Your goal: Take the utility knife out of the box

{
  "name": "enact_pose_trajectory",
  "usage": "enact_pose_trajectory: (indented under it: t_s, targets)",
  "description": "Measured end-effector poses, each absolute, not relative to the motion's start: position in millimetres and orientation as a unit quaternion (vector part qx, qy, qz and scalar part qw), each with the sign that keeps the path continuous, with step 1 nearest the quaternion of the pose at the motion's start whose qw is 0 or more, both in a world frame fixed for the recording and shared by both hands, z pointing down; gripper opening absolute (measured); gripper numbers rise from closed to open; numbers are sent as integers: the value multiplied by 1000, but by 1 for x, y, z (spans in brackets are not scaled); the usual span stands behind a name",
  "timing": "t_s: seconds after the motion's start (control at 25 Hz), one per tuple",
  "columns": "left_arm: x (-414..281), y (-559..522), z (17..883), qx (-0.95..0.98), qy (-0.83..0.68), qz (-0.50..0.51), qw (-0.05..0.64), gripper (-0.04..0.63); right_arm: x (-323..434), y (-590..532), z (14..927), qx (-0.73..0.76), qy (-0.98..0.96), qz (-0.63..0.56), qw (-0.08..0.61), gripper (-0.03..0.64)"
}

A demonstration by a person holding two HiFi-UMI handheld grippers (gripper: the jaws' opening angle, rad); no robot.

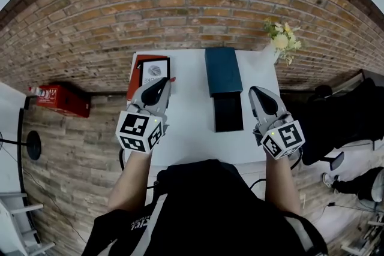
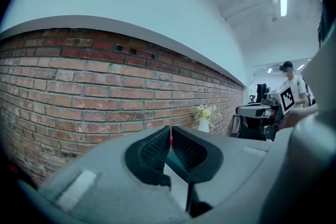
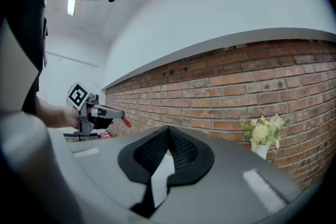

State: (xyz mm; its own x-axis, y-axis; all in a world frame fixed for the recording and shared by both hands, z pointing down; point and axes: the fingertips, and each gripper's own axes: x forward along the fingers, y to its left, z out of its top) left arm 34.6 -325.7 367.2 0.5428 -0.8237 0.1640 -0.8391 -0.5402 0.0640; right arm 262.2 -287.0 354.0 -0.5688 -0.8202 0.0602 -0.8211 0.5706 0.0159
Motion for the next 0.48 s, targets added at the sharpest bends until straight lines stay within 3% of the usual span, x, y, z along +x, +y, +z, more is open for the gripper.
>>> enact_pose_trajectory:
  t_s: [0.48]
  targets:
    - [44,-326,336,884,-464,47,44,17,256,-293,318,438,-899,-16,4,-2]
